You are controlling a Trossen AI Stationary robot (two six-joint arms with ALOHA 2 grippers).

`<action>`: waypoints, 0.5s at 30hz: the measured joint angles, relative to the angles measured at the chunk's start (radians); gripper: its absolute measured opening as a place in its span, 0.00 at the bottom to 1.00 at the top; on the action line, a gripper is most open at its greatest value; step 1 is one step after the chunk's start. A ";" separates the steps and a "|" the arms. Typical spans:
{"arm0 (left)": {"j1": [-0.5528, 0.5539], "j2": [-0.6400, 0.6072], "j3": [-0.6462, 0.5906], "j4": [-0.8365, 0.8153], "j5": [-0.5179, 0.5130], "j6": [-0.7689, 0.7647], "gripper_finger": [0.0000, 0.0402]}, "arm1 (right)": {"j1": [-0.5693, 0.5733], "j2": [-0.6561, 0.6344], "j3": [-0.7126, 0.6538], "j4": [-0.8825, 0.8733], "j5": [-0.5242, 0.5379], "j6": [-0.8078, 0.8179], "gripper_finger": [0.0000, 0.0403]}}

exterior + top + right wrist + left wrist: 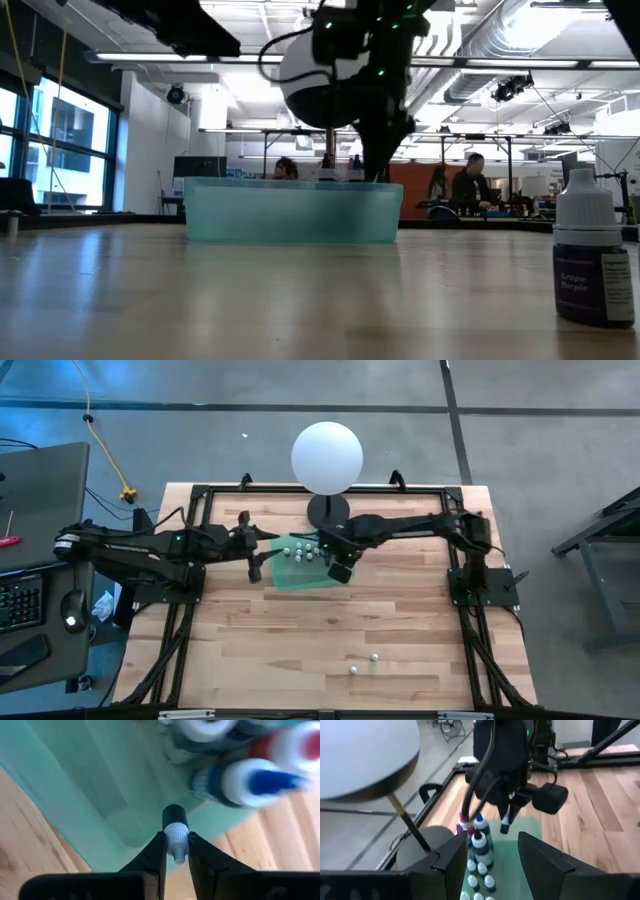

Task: Pick & Place food coloring
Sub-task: Put the small purple food coloring bottle into the green bin

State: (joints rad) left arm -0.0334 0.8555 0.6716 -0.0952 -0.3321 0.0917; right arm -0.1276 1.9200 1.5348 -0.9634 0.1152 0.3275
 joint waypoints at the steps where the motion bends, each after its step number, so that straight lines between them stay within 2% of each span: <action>1: 0.000 0.005 0.000 -0.009 0.000 -0.007 0.42 | -0.003 0.023 0.017 -0.005 -0.009 -0.012 0.14; 8: 0.000 0.027 0.001 -0.048 -0.001 -0.037 0.42 | -0.021 0.117 0.077 0.000 -0.071 -0.067 0.14; 15: 0.000 0.027 0.001 -0.051 -0.003 -0.035 0.42 | -0.044 0.123 0.034 -0.001 -0.069 -0.085 0.15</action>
State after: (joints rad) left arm -0.0330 0.8825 0.6724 -0.1459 -0.3355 0.0563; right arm -0.1716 2.0426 1.5690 -0.9642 0.0460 0.2426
